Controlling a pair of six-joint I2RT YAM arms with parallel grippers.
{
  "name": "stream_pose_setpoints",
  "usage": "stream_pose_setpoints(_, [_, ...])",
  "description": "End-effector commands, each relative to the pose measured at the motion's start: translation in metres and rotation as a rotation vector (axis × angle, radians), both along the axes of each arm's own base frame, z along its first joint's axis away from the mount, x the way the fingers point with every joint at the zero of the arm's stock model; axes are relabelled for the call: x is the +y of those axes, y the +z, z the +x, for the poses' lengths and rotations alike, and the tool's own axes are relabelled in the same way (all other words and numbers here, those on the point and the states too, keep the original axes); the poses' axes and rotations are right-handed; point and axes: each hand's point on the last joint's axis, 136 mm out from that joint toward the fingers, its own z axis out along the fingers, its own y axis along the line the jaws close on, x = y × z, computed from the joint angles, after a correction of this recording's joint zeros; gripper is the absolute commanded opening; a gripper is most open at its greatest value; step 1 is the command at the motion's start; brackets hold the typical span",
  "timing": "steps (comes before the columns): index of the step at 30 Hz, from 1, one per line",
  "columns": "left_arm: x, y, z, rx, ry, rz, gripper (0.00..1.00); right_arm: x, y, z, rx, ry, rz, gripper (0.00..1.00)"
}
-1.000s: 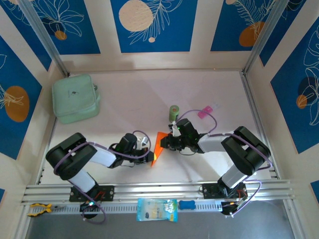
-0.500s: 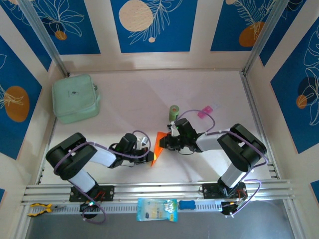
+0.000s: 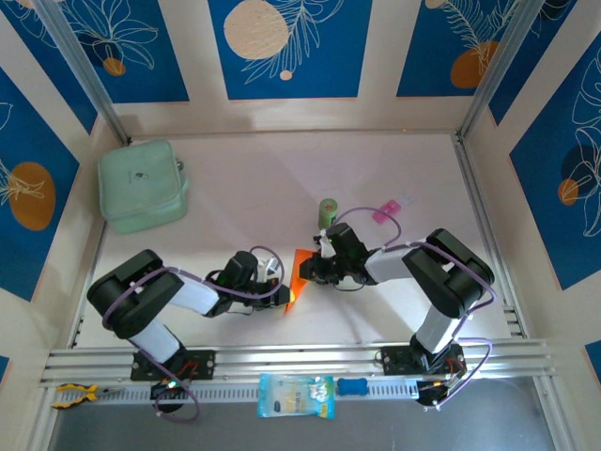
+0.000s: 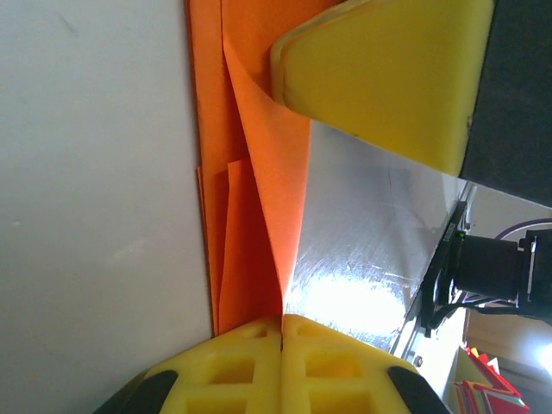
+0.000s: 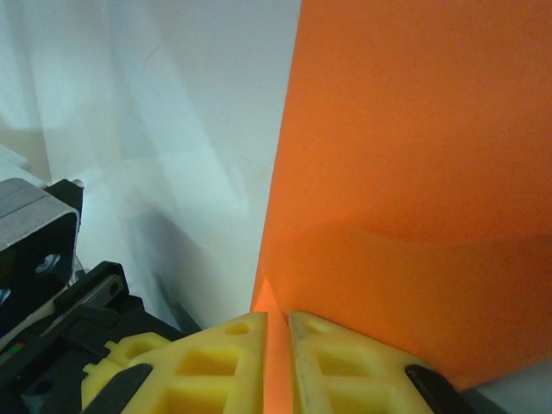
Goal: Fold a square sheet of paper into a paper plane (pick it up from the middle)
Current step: Perform the fifth fold on the wing at the bottom-center of the table.
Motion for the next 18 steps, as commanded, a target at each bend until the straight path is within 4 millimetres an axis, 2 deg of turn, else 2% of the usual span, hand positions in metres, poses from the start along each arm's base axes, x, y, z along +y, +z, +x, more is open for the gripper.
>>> stream_pose_setpoints(1, [0.020,-0.029,-0.004,0.066,0.043,0.116,0.00,-0.007,-0.016,0.000,0.032,-0.020,-0.064,0.15])
stream_pose_setpoints(3, [0.020,-0.028,-0.004,0.063,0.038,0.115,0.00,-0.009,-0.020,-0.001,0.052,-0.024,-0.077,0.15])
stream_pose_setpoints(9, [0.017,-0.019,-0.009,0.049,-0.015,0.099,0.15,-0.016,-0.031,-0.005,0.097,-0.048,-0.138,0.15])
stream_pose_setpoints(11, [0.014,-0.014,-0.013,0.044,-0.053,0.087,0.16,-0.016,-0.032,-0.005,0.106,-0.044,-0.148,0.15])
stream_pose_setpoints(15, [0.012,-0.006,-0.023,0.046,-0.121,0.073,0.14,-0.016,-0.036,-0.007,0.118,-0.045,-0.166,0.14])
stream_pose_setpoints(18, [0.012,-0.003,-0.029,0.050,-0.154,0.068,0.05,-0.016,-0.037,-0.008,0.126,-0.044,-0.173,0.14])
